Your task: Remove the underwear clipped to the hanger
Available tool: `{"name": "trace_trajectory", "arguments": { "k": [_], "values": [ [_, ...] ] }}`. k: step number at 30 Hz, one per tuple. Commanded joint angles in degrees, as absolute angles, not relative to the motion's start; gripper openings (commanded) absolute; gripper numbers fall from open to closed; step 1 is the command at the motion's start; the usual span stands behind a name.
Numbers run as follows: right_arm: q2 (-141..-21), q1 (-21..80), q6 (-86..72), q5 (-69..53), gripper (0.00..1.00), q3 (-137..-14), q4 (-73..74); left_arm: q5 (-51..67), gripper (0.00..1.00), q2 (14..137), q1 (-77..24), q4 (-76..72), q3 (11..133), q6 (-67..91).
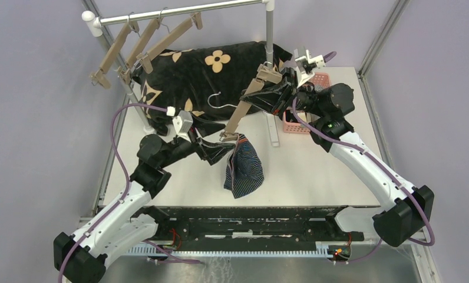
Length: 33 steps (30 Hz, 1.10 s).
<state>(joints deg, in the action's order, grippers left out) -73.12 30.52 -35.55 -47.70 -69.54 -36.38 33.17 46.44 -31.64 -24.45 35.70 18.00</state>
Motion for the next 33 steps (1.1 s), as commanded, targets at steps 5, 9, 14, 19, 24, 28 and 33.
{"name": "trace_trajectory", "arguments": {
  "k": [5,9,14,19,24,28,33],
  "values": [
    [-72.4,30.6,-39.2,-47.2,0.01,-71.3,-44.7,34.1,0.73,45.5,-31.9,-30.5,36.1,17.8],
    [-72.5,30.5,-39.7,-47.3,0.01,-71.1,-45.2,35.1,0.58,48.5,-31.9,-34.0,36.1,19.7],
    [-72.6,30.5,-39.6,-47.5,0.01,-70.9,-44.8,36.0,0.03,51.9,-31.9,-34.7,38.4,20.0],
    [-72.3,30.5,-39.5,-47.9,0.01,-70.4,-44.6,36.1,0.36,50.7,-31.9,-32.5,40.8,19.1],
    [-72.0,30.7,-39.5,-48.5,0.01,-70.2,-44.4,35.0,0.42,49.2,-31.9,-30.3,42.8,17.7],
    [-71.7,30.6,-39.0,-49.0,0.01,-69.9,-43.3,35.2,0.42,49.2,-31.9,-29.8,44.4,17.2],
    [-71.1,30.7,-37.9,-49.1,0.01,-69.4,-42.2,35.4,0.43,48.9,-31.9,-29.6,45.6,17.1]
  ]
}}
